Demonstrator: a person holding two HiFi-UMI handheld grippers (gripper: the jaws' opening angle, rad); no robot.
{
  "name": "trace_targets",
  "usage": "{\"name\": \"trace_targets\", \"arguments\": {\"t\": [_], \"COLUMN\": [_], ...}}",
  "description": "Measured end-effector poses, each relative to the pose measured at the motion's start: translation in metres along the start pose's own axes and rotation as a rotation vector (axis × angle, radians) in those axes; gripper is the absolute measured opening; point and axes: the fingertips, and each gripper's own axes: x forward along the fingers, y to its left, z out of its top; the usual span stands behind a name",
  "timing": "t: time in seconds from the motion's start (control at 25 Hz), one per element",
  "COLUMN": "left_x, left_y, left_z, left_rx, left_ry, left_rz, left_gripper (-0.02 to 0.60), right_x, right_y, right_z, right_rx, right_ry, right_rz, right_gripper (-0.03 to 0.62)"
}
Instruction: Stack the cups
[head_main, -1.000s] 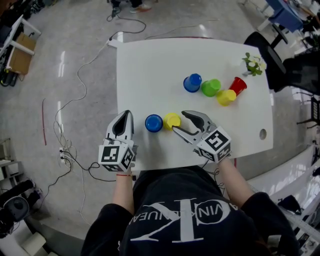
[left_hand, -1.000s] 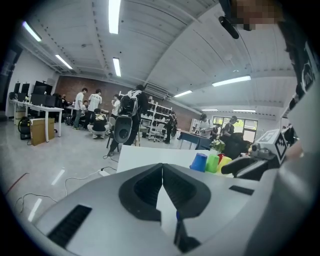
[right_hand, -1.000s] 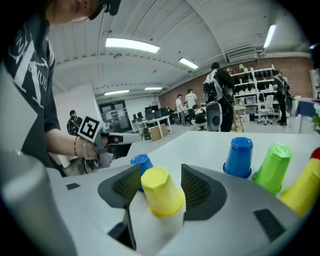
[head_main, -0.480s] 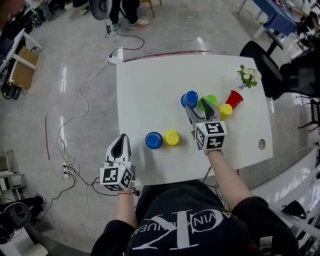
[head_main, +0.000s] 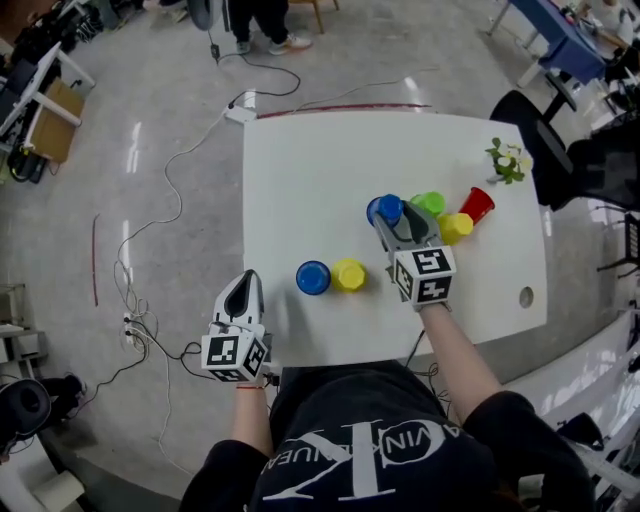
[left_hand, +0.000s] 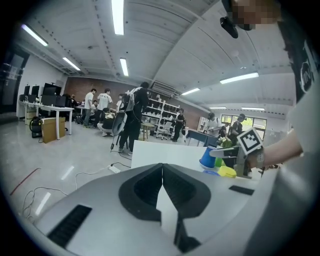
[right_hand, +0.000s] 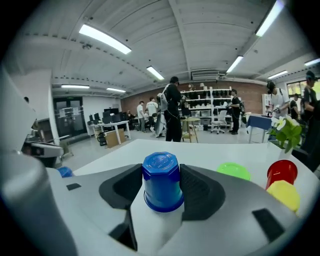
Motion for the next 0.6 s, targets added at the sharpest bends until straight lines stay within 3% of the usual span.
{"name": "trace_targets", "arguments": {"t": [0.2,0.6], "left_x": [0.006,0.014], "left_y": [0.001,-0.009], "left_z": [0.012,0.03], "left_rx": [0.003,0.029], "left_ry": [-0.033,-0.054], "left_rz": [-0.01,-0.056], "left_gripper": [0.005,0.005], "right_x": [-0.049,-0.094], "right_y": [0.028,0.056], "right_z": [-0.027,-0.069], "right_rx": [-0.077,-0.128], "right_ry": [0.045,0.124], "right_rz": [0.126,0.185], "right_gripper": [0.241,0.242]}}
